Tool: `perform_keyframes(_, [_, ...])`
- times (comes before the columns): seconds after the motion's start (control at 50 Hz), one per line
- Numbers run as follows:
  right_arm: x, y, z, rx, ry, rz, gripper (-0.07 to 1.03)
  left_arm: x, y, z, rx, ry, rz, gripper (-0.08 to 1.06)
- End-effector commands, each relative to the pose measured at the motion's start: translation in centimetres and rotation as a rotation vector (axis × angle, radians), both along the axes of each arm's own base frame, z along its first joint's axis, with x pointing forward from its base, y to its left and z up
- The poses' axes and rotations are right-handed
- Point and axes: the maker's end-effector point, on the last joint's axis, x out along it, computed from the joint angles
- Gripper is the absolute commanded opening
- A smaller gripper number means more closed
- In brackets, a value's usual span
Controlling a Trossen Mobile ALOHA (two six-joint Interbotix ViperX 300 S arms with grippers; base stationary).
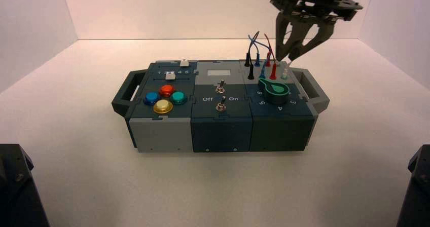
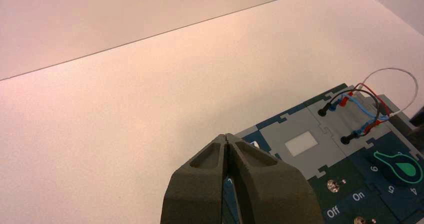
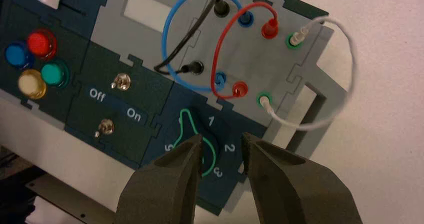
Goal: Pull the red wire.
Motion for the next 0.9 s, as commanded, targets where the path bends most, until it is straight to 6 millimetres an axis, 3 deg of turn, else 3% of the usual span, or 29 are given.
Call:
perform_keyframes(0.02, [1.1, 0.6, 0.5, 0.005, -0.021, 0.011, 0.43, 0.6, -0.4, 1.8, -0.019, -0.045, -0.005, -0.03])
perform_keyframes(0.9, [3.4, 1.0, -2.0, -0.058, 0.015, 0.035, 0.38, 0.4, -0.3, 2.6, -0.03, -0.069, -0.005, -0.03])
